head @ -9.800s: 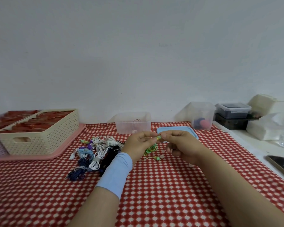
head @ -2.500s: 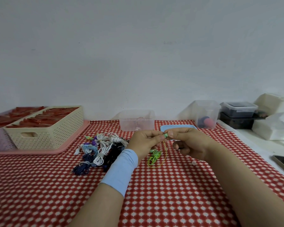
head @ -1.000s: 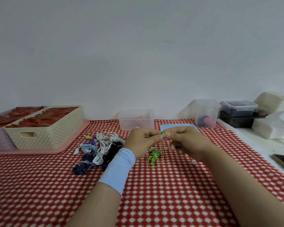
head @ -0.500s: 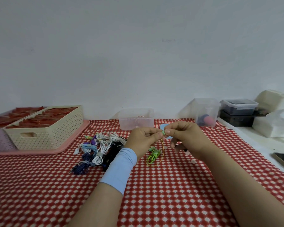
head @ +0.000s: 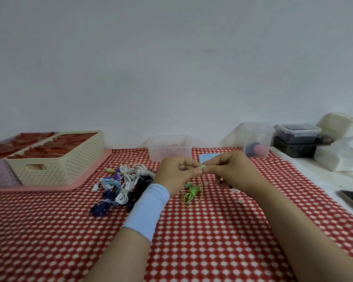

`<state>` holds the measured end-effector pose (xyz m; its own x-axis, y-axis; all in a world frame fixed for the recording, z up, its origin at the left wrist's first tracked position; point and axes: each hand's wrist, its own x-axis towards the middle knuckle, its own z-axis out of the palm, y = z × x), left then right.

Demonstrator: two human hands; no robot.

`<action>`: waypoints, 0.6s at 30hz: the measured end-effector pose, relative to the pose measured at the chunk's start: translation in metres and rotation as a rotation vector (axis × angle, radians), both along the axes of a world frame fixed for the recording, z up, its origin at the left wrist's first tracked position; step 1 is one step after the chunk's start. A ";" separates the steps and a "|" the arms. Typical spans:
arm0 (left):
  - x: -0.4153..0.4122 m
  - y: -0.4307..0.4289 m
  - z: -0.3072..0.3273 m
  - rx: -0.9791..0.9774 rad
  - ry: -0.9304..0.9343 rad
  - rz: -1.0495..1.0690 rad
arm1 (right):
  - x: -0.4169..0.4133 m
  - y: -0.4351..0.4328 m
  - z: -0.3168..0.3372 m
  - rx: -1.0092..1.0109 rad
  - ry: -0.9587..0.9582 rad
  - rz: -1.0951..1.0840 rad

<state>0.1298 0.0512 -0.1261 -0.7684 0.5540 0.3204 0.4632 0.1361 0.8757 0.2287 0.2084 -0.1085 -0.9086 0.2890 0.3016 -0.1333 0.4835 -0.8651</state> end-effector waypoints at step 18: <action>0.002 0.003 0.000 0.007 0.171 0.072 | -0.001 -0.002 -0.005 -0.321 -0.136 0.058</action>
<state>0.1321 0.0544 -0.1263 -0.7402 0.4967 0.4531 0.5946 0.1690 0.7860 0.2277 0.2068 -0.1140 -0.9518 0.2963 0.0789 -0.0258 0.1792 -0.9835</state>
